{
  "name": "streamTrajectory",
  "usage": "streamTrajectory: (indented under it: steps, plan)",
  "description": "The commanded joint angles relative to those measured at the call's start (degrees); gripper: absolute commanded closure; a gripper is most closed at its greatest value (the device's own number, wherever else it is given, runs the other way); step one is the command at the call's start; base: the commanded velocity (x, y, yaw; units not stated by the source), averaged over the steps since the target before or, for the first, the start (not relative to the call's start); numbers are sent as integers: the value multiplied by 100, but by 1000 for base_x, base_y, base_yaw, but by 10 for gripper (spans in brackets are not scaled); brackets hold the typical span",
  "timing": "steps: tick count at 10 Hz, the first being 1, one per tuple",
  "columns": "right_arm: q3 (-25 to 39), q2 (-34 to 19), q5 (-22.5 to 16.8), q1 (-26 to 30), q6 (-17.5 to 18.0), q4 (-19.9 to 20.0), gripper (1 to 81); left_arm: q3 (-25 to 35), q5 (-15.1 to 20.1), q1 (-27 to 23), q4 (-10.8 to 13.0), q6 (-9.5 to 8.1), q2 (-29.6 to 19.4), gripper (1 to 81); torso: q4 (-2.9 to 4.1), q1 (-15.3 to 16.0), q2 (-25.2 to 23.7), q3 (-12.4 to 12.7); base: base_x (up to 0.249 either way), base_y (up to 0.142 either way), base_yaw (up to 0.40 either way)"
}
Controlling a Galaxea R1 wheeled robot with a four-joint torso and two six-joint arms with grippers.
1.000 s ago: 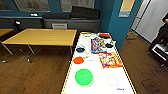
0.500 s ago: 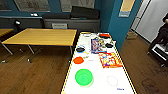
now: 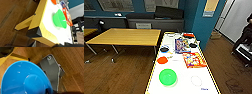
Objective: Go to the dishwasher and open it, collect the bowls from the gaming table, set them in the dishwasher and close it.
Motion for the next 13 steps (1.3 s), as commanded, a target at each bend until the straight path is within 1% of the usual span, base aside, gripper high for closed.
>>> streamTrajectory:
  steps: [1,2,3,4,5,6,7,9,10,12,13]
  plan:
    - [131,-271,-327,67,-19,-217,811,217,1616,-1841,-913,-561,-249,10,0,0,0,0,0,0,0]
    - [113,-244,-327,85,-19,-208,811,199,2139,-2262,-949,-588,-135,10,0,0,2,0,0,0,0]
    - [113,-227,-345,102,-19,-208,811,146,2456,-2543,-941,-606,-3,10,0,0,2,0,0,0,0]
    - [131,-227,-345,111,-19,-208,811,15,2632,-2746,-985,-623,182,10,0,0,2,0,0,0,0]
    - [131,-227,-345,111,-19,-191,811,-82,2693,-2826,-1064,-816,313,10,0,0,2,0,0,0,0]
    - [131,-218,-345,129,-19,-173,811,-327,2693,-2843,-1090,-1297,576,10,0,0,2,0,0,0,0]
    - [140,-201,-353,146,-19,-173,811,-522,2711,-2922,-1020,-1537,849,10,0,0,2,0,0,0,0]
    - [140,-165,-362,190,-19,-173,811,-1023,2983,-3054,-835,-1546,1491,10,0,0,2,-2,0,0,0]
    - [140,-148,-371,190,-19,-164,811,-1321,3036,-3089,-809,-1555,1808,10,0,0,2,-2,0,0,0]
    - [140,-121,-371,234,-19,-164,811,-1664,3045,-3212,-809,-1564,2177,10,0,0,2,-2,0,0,0]
    - [140,-104,-380,269,-19,-164,811,-1813,3036,-3300,-721,-1564,2335,10,0,0,2,-2,0,0,0]
